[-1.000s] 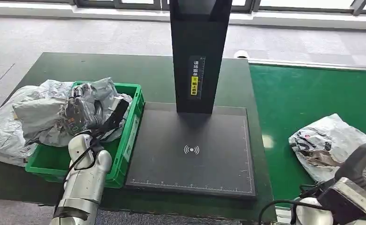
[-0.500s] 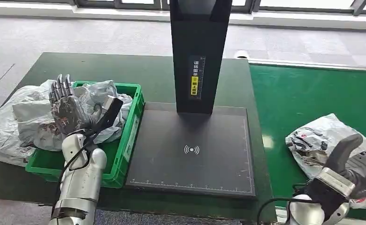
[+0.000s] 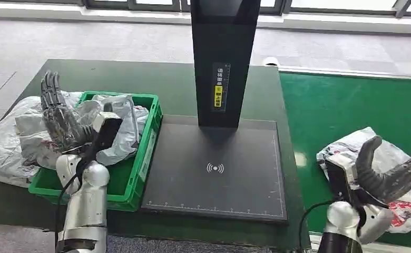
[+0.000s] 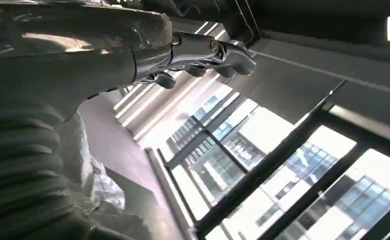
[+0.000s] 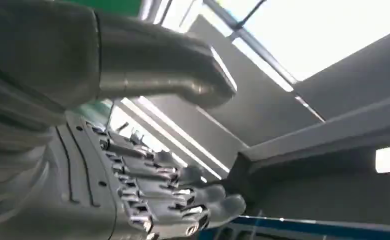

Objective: Moved the parcel from conveyor to table for the left to box.

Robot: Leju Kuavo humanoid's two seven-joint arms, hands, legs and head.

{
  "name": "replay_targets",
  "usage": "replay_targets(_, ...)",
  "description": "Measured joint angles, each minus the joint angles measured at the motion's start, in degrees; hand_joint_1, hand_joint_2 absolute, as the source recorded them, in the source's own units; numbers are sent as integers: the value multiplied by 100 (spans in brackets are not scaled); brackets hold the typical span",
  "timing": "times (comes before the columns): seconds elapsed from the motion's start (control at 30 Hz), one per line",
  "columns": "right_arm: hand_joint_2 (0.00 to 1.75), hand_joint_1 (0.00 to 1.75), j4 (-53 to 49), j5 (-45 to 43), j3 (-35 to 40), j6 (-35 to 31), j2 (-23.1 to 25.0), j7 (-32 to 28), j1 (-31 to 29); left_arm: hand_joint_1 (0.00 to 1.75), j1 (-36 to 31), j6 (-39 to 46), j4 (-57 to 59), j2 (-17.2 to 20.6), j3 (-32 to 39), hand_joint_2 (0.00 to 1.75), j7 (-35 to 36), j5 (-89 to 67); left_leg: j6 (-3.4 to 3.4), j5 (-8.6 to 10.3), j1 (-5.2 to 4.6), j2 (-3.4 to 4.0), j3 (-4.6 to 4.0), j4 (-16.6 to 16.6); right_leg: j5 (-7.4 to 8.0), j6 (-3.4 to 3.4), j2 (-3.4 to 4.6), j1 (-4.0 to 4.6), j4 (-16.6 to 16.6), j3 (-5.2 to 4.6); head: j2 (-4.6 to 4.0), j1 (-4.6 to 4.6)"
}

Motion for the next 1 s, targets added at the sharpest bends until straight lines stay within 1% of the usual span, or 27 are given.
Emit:
replay_targets(0.07, 175, 0, 374, 150, -503, 7, -2, 2, -203, 0, 43, 0, -120, -44, 15, 0, -174, 209, 10, 7, 0, -22, -6, 0, -1, 0, -27, 0, 0, 3, 0, 2)
replay_targets(0.17, 175, 0, 793, 292, -930, 2, -2, 0, -448, 0, 77, 0, -229, -70, 48, 0, -240, 319, 8, 8, 0, -19, -7, -1, -1, 0, -26, 1, 0, 0, 0, 0)
replay_targets(0.2, 175, 0, 911, 610, -1061, 0, -2, 9, -546, 0, 96, 0, -258, -76, 48, 0, -380, 500, 7, 8, 0, -16, -7, -1, -1, 0, -22, 0, 0, -4, 0, 0)
replay_targets(0.23, 175, 0, 1055, 1148, -1250, -4, -11, 105, -696, 0, 120, 0, -284, -92, 41, 0, -599, 851, 7, 8, 0, -6, -7, -1, 0, -1, -12, 0, 0, -9, 0, -2)
replay_targets(0.3, 175, 0, 1339, 2162, -1750, 2, -61, 420, -987, 0, 217, 0, -393, -120, -61, 0, -935, 1545, 7, 8, 0, -2, -6, -1, 0, -1, -6, 1, 0, -8, 0, -2)
replay_targets(0.37, 175, 0, 1545, 2749, -2089, 0, -177, 1066, -1143, 0, 368, 0, -597, -144, -283, 0, -1018, 2050, 9, 9, 0, -30, -14, 0, -2, 0, -32, 1, 0, -5, 0, 2)
replay_targets(0.4, 175, 0, 1661, 2951, -2141, -2, -259, 1512, -1191, 0, 421, 0, -720, -131, -408, 0, -1029, 2275, 9, 10, 0, -36, -19, 0, -2, 0, -37, 1, 0, -5, 0, 0)
replay_targets(0.43, 175, 0, 1785, 3107, -2152, -2, -354, 1962, -1243, 0, 473, 0, -844, -124, -529, 0, -1039, 2452, 9, 10, 0, -36, -20, 0, -1, 1, -36, 1, 0, -4, 0, 0)
replay_targets(0.5, 175, 0, 2062, 3273, -2151, -4, -535, 2650, -1317, 0, 560, 0, -1135, -105, -797, 0, -1053, 2600, 9, 10, -1, -32, -22, 0, -1, 1, -33, -1, 0, -4, 0, -2)
replay_targets(0.67, 175, 0, 2666, 3306, -2002, -4, -888, 3575, -1355, 0, 739, 0, -1852, -53, -1143, 0, -1055, 2600, 10, 8, -2, -37, -26, 0, -1, 1, -37, -1, -1, -4, 0, -2)
replay_targets(0.77, 175, 0, 3040, 3325, -1572, -7, -1091, 4458, -1375, 0, 872, 0, -2262, -13, -1320, 0, -1055, 2668, 10, 8, -1, -34, -23, 0, -1, 1, -34, 0, -1, -5, 0, -2)
replay_targets(0.9, 175, 0, 3939, 3314, -899, 77, -1460, 5732, -1547, 0, 1034, 0, -2597, 33, -1524, 0, -1055, 2821, 9, 11, 3, -35, -23, -1, -1, 1, -36, 4, -1, -4, 0, 0)
replay_targets(0.97, 175, 0, 4697, 3308, -639, 308, -1685, 6122, -1712, 0, 1038, 0, -2699, 37, -1619, 0, -1055, 2891, 10, 11, 2, -35, -20, 0, -1, 1, -36, 3, -1, -2, 0, -2)
replay_targets(1.0, 175, 0, 4920, 3301, -562, 387, -1749, 6159, -1728, 0, 1064, 0, -2741, 46, -1659, 0, -1055, 2893, 13, 13, 1, -37, -20, 0, -1, 1, -38, 2, -1, -1, 0, -2)
